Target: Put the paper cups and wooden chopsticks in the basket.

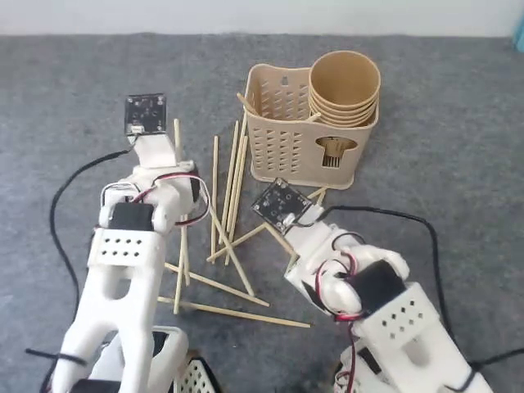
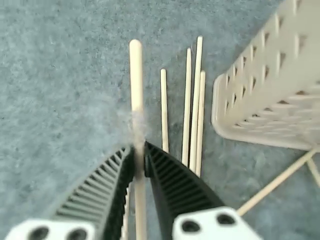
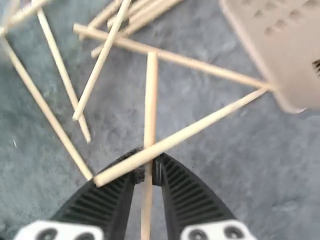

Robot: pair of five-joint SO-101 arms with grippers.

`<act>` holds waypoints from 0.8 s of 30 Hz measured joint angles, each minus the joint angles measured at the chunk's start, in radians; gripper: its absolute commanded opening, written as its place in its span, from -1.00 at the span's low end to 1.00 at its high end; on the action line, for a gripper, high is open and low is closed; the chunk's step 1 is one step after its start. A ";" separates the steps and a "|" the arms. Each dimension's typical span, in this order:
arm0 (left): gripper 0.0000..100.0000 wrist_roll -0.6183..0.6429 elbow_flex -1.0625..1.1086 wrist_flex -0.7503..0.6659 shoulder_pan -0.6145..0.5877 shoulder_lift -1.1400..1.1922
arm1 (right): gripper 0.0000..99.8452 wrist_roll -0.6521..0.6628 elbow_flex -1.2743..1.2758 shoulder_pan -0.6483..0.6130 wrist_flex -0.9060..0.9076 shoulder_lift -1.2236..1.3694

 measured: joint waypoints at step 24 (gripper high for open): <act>-0.97 0.041 0.344 -0.585 -0.020 -0.003 | -0.98 -0.129 -0.178 0.086 -1.017 0.000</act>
